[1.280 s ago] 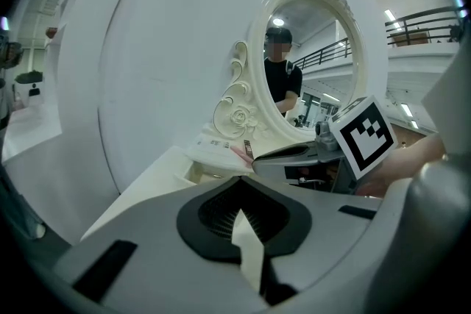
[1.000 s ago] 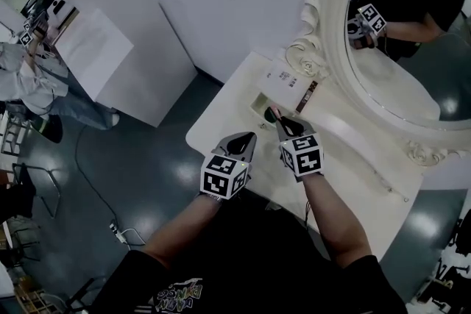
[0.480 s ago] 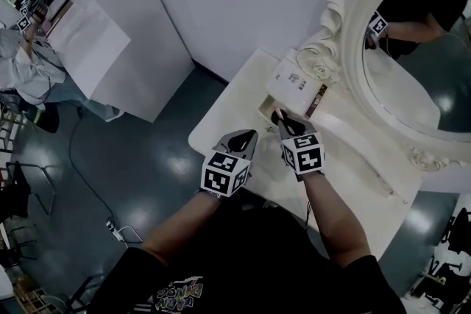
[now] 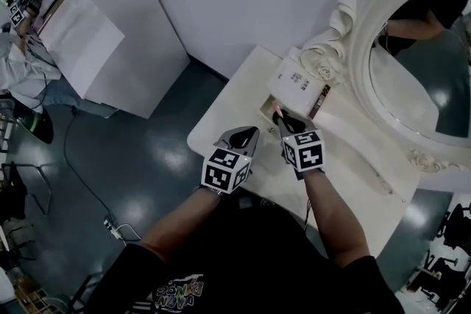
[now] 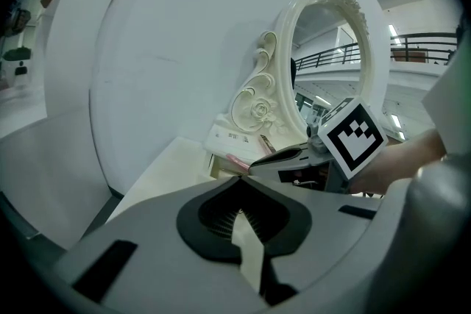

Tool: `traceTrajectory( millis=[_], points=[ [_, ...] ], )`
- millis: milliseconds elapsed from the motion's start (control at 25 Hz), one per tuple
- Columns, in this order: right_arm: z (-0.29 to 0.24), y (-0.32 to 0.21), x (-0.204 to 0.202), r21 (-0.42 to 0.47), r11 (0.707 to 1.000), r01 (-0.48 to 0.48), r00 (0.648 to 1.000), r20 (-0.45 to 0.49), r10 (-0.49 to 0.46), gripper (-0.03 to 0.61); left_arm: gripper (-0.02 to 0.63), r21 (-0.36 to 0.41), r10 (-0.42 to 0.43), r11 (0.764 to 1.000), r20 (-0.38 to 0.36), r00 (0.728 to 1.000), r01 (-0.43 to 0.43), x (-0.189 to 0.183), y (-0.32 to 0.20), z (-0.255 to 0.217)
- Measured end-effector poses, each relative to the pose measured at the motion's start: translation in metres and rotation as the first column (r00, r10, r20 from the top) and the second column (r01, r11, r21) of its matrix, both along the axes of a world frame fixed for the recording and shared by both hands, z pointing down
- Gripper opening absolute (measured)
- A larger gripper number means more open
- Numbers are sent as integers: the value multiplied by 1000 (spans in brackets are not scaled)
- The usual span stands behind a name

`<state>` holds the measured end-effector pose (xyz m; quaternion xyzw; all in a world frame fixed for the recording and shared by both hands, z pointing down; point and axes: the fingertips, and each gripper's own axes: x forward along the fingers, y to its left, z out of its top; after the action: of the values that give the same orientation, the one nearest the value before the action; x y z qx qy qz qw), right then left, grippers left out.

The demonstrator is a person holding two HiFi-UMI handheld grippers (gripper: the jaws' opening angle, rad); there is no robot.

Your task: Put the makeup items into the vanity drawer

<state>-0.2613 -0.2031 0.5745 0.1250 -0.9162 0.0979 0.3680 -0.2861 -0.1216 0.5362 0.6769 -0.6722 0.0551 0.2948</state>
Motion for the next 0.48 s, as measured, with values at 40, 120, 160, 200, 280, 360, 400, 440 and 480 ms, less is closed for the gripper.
traceTrajectory(
  millis=[40, 120, 160, 200, 280, 360, 400, 440, 480],
  points=[
    [1, 0, -1, 0, 1000, -1, 1000, -3, 1, 63, 8, -1, 2, 1000, -2, 1000, -2, 0, 0, 1],
    [2, 0, -2, 1, 1000, -3, 1000, -9, 3, 63, 8, -4, 4, 1000, -5, 1000, -4, -2, 0, 3],
    [2, 0, -3, 2, 1000, -4, 1000, -11, 4, 63, 8, -5, 4, 1000, -7, 1000, -4, -3, 1, 4],
    [3, 0, -4, 2, 1000, -4, 1000, -14, 4, 63, 8, -7, 3, 1000, -9, 1000, -3, -5, 2, 5],
    [4, 0, -5, 1, 1000, -3, 1000, -25, 3, 63, 8, -9, 3, 1000, -12, 1000, -3, -7, 2, 6],
    [5, -1, -7, 9, 1000, -1, 999, -39, 2, 63, 8, -9, 5, 1000, -14, 1000, -5, -8, 3, 7],
    [6, -1, -7, 18, 1000, 1, 999, -47, 0, 63, 8, -9, 6, 1000, -14, 1000, -6, -9, 4, 7],
    [7, -1, -8, 28, 1000, 4, 999, -54, -3, 63, 8, -8, 7, 1000, -15, 1000, -7, -10, 5, 8],
    [8, -1, -8, 35, 999, 8, 998, -59, -6, 63, 8, -8, 7, 1000, -15, 1000, -8, -11, 5, 8]
  ],
)
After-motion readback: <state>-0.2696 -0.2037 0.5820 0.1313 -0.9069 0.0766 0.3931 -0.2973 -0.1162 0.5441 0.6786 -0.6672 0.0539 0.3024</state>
